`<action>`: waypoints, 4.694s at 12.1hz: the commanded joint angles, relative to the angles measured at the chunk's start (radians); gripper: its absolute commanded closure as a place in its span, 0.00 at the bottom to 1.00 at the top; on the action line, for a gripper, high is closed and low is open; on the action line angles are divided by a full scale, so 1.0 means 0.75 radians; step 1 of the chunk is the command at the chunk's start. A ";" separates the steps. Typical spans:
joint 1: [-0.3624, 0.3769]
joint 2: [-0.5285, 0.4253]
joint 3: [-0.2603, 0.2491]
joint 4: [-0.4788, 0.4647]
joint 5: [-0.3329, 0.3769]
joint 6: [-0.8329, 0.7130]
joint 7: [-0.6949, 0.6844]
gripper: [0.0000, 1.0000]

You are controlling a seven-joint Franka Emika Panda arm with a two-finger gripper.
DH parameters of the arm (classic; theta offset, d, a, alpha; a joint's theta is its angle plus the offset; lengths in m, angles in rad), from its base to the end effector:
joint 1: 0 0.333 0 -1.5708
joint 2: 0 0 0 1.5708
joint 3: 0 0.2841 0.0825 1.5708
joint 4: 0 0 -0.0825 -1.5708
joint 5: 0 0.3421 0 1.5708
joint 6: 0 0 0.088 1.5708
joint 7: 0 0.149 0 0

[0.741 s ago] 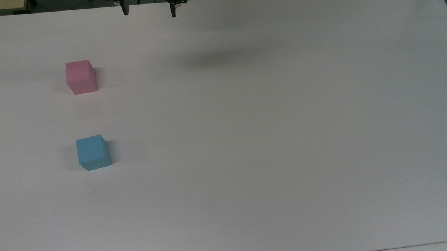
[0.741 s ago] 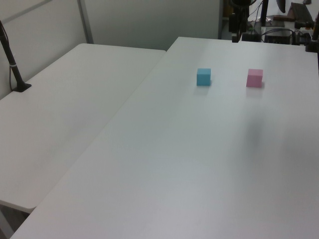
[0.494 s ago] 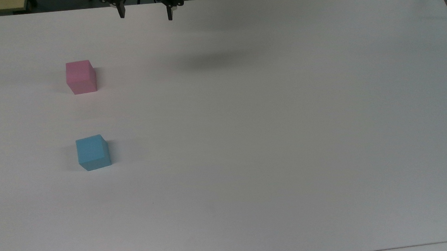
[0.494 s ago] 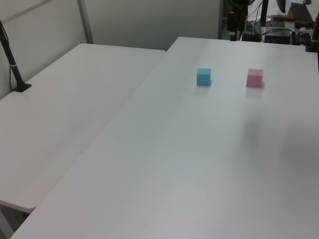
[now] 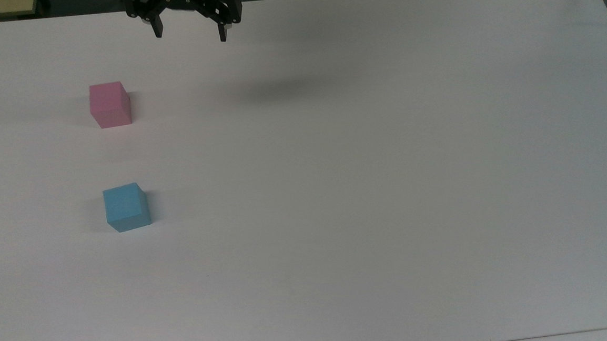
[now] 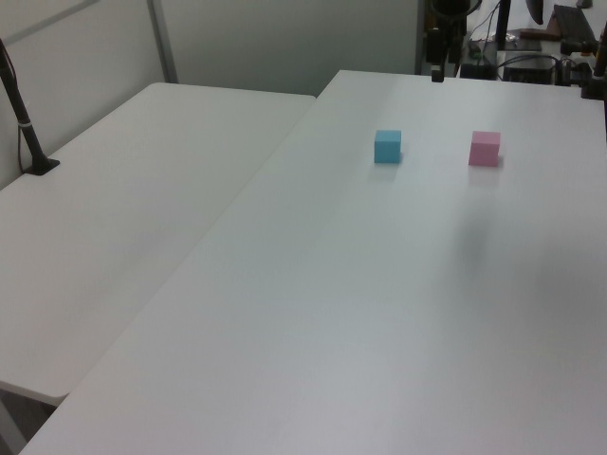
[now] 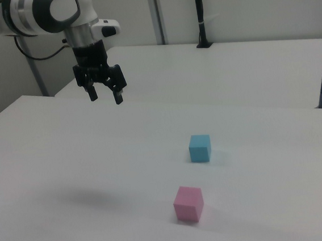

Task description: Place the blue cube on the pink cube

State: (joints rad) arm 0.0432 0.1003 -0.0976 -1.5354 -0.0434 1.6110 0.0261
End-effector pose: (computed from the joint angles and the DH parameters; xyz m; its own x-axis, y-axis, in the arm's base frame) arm 0.5404 -0.0337 0.5169 0.9967 -0.0784 -0.0229 -0.0771 -0.9956 0.0537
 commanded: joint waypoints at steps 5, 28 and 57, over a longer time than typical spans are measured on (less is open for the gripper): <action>0.006 -0.021 -0.009 -0.027 -0.003 0.024 -0.020 0.00; -0.017 -0.017 -0.003 0.002 -0.003 0.043 -0.037 0.00; -0.219 0.690 -0.085 0.008 0.009 1.048 -0.470 0.00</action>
State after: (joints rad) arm -0.1267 0.5958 -0.1531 -1.5321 -0.0478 2.3163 -0.3146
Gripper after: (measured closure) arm 0.000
